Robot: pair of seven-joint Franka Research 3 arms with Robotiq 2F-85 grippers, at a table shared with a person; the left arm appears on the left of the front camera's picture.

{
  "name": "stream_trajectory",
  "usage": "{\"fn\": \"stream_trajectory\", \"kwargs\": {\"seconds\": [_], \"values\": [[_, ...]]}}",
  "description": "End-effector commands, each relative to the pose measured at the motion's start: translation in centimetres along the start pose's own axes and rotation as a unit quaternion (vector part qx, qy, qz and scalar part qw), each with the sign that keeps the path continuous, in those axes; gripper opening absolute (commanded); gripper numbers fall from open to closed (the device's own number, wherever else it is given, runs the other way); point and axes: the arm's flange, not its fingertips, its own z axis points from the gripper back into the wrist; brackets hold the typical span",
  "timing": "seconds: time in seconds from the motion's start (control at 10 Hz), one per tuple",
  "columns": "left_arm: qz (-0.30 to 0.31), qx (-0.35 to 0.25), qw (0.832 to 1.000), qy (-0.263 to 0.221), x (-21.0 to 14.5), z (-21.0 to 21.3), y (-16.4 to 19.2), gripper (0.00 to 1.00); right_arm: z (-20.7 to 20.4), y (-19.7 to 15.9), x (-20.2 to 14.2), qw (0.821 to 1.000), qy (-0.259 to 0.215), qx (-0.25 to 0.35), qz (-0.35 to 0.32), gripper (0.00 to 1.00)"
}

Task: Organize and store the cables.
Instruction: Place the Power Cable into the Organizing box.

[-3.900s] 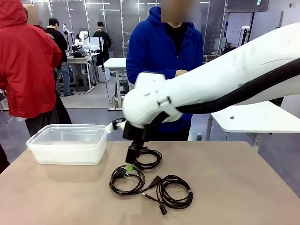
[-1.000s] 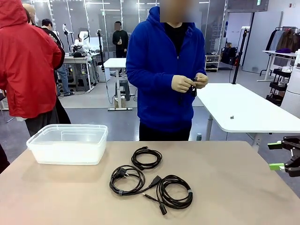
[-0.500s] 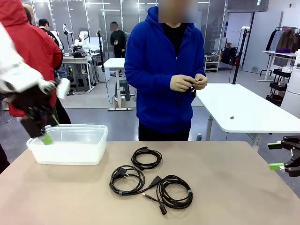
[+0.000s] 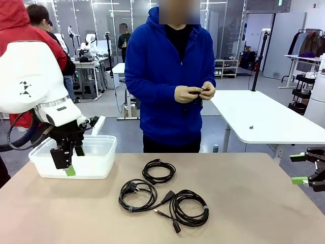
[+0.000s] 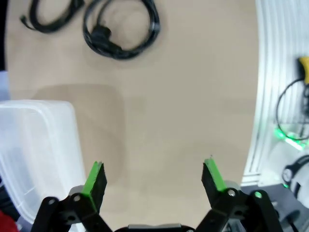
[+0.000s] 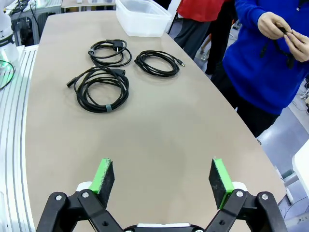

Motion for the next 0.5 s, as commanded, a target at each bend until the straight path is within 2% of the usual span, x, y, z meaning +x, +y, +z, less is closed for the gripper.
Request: {"fn": "stream_trajectory", "kwargs": {"seconds": [0.0,0.4], "values": [[-0.009,-0.002,1.000,0.014,0.20,-0.21,-0.16,1.00,0.05,0.06,0.16,1.000,0.008,0.002,-0.002,1.00],[-0.004,-0.001,1.000,0.004,0.14,-0.10,-0.09,1.00,0.05,0.06,0.16,1.000,0.008,0.002,-0.002,1.00]]}}
